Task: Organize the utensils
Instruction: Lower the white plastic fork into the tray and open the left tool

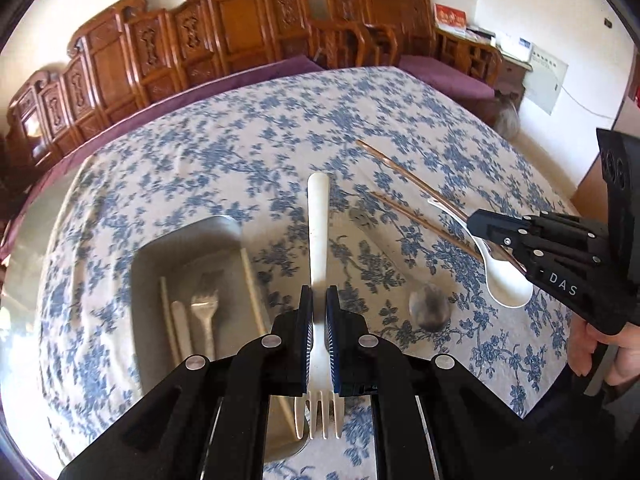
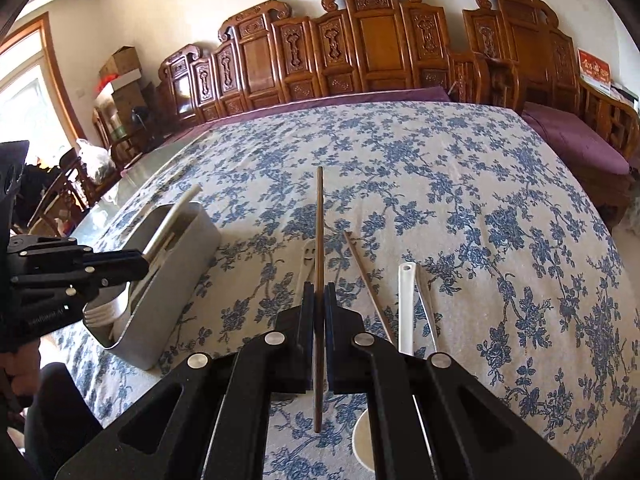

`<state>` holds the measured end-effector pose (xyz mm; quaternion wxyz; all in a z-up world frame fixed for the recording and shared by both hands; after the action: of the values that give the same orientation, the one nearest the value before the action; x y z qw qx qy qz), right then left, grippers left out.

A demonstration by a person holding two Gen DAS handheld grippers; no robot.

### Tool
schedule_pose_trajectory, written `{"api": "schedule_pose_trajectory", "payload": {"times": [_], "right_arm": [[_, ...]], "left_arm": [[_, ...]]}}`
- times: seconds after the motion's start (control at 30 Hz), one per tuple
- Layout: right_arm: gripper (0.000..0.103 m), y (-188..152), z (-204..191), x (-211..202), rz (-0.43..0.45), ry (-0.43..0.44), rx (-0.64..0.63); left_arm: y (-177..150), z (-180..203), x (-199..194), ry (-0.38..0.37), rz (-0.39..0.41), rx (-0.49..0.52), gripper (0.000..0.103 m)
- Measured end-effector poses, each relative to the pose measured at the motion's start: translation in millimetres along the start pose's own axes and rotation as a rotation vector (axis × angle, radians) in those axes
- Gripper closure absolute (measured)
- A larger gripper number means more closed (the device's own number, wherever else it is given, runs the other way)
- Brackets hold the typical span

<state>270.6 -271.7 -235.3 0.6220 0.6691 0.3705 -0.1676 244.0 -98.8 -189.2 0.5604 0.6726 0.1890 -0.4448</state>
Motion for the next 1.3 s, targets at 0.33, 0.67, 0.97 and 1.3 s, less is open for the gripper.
{"api": "schedule_pose_trajectory", "payload": {"times": [0.33,0.67,0.97,1.3], "right_arm": [[0.097,-2.3,-38.1,-2.4,-0.001,0.059,-0.059],[0.097,-6.7,-83.5,-15.6,0.016,0.129,-0.127],[0.097,-7.5,-92.3,-18.3,0.016,0.135,-0.139],[0.097,-7.8,-91.4,-21.1,0.012,0.118,-0.127]], "left_arm": [[-11.1,-26.7,-30.0,0.052,0.059,-0.071,0.097],[-35.4,-56.4,-9.1,0.096,-0.006,-0.134,0.097],[-49.7,-80.5,25.0,0.11,-0.074,-0.191,0.097],[-58.5,-87.8,38.7,0.101,-0.118,-0.211,0.096]]}}
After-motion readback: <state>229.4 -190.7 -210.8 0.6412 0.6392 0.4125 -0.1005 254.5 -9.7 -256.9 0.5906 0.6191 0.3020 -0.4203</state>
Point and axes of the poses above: each gripper's, at about its wrist camera, not at the fingertips, and x roughly the way its jaws point, z to its right, y to its top, the point moved 4 cm from there along x, roughly the way its jaws point, and after that the axes turned 5 degrees about -y, right-handed, at the moved point
